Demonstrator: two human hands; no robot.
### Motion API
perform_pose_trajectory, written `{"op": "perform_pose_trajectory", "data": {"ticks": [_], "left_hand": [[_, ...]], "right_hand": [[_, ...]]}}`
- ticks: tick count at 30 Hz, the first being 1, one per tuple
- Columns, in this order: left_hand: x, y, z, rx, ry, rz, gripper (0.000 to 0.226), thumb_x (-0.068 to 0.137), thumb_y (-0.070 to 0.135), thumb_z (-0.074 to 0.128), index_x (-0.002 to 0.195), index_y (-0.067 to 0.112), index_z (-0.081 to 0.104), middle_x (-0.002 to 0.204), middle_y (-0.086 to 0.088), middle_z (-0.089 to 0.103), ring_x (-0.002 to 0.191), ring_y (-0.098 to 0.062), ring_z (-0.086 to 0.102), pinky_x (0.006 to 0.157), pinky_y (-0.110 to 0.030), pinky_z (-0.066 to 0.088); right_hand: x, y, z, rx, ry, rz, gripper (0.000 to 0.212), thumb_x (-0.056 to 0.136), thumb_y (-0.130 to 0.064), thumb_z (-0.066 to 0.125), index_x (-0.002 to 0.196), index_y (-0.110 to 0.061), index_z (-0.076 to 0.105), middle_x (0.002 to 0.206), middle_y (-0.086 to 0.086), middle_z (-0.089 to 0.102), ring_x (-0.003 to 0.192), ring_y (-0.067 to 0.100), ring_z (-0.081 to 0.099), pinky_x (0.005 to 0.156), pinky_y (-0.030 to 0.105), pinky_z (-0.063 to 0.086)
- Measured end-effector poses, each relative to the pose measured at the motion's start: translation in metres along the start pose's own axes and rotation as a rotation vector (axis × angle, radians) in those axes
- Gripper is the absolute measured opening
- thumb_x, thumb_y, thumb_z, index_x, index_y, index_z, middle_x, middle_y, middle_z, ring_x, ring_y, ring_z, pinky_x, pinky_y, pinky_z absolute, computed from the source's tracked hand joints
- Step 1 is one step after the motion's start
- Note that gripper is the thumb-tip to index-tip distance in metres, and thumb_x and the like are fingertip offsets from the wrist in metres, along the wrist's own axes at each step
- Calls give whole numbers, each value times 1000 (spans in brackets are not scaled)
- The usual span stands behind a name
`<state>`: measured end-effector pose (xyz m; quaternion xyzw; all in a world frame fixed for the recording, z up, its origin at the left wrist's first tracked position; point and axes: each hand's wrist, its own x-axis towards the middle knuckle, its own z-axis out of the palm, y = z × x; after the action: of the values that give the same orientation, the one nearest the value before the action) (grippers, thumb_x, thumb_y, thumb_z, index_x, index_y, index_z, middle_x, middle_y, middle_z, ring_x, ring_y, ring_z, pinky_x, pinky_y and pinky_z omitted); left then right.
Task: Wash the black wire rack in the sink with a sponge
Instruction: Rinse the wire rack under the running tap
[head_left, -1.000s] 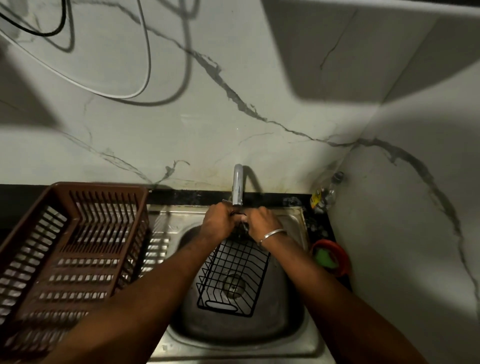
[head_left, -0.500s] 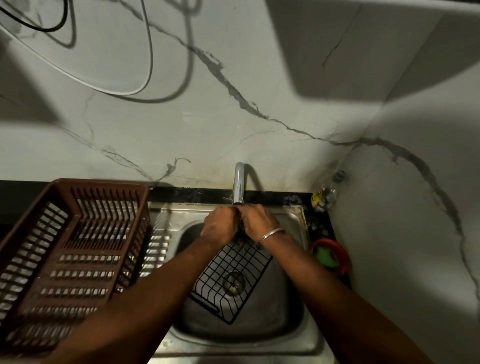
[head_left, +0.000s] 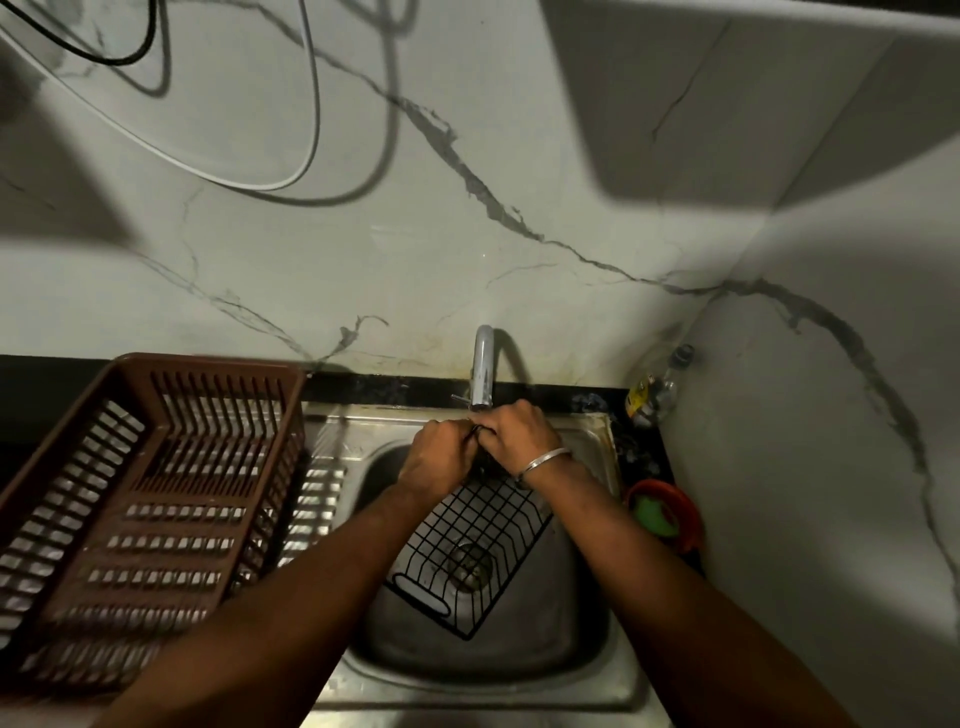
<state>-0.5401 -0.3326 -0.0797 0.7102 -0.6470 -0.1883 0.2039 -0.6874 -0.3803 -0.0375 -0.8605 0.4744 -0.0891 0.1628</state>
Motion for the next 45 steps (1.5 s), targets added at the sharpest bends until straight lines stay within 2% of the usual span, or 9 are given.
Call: {"op": "perform_pose_trajectory", "data": {"ticks": [4, 9, 16, 22, 27, 30, 33, 40, 45], "left_hand": [[6, 2, 1, -240, 60, -150, 12, 97, 22, 78, 86, 21, 79, 74, 8, 72, 66, -4, 66, 63, -18, 49], [15, 4, -2, -252, -90, -16, 24, 100, 24, 75, 77, 31, 73, 74, 8, 72, 66, -6, 68, 70, -30, 59], [9, -11, 10, -403, -59, 41, 17, 100, 11, 72, 106, 23, 84, 97, 9, 81, 91, -6, 75, 86, -26, 59], [15, -26, 13, -296, 69, 44, 35, 100, 18, 75, 71, 37, 66, 69, 15, 65, 66, -6, 61, 67, -27, 45], [15, -27, 13, -298, 21, 93, 17, 101, 16, 72, 113, 24, 82, 101, 7, 81, 89, -8, 73, 80, -26, 57], [21, -26, 13, -281, -22, 43, 15, 99, 13, 75, 98, 25, 84, 88, 9, 78, 82, -8, 72, 74, -30, 58], [23, -24, 14, -269, -28, 96, 17, 98, 18, 76, 82, 22, 77, 76, 9, 72, 72, -11, 69, 68, -38, 61], [16, -27, 11, -211, -89, 32, 20, 103, 35, 70, 83, 34, 71, 79, 8, 71, 79, -18, 71, 67, -32, 52], [21, -14, 5, -99, -76, 28, 10, 102, 26, 71, 97, 33, 77, 85, 8, 73, 79, -16, 68, 66, -30, 48]], "right_hand": [[6, 9, -15, 0, 12, 90, 18, 95, -35, 72, 106, -24, 81, 87, -2, 74, 77, 18, 66, 72, 29, 56], [0, 24, -18, 378, -67, 90, 22, 92, -14, 78, 114, -18, 80, 74, -22, 66, 56, -10, 61, 55, 10, 46], [4, 24, -16, 495, -50, 162, 15, 84, -14, 85, 99, -18, 84, 72, -7, 78, 68, 11, 76, 73, 33, 66], [11, 14, -18, 284, -25, 100, 13, 88, -24, 83, 81, -13, 79, 75, -4, 72, 62, 8, 65, 64, 30, 59], [21, 20, -29, 243, -42, 128, 29, 86, -25, 82, 60, -29, 69, 49, -18, 55, 48, -2, 52, 54, 20, 42], [20, 19, -28, 171, -93, 112, 9, 86, -31, 82, 80, -26, 78, 73, -11, 65, 69, 12, 62, 68, 27, 50], [20, 17, -25, 39, -79, 87, 24, 86, -42, 82, 98, -20, 81, 97, -2, 64, 86, 18, 60, 76, 31, 47], [14, 32, -30, 115, -77, 121, 11, 91, -29, 79, 93, -20, 84, 90, -5, 67, 89, 18, 65, 88, 35, 55], [22, 9, -31, -109, -181, 104, 28, 89, -50, 77, 106, -29, 82, 101, -1, 76, 94, 23, 70, 85, 32, 56]]}}
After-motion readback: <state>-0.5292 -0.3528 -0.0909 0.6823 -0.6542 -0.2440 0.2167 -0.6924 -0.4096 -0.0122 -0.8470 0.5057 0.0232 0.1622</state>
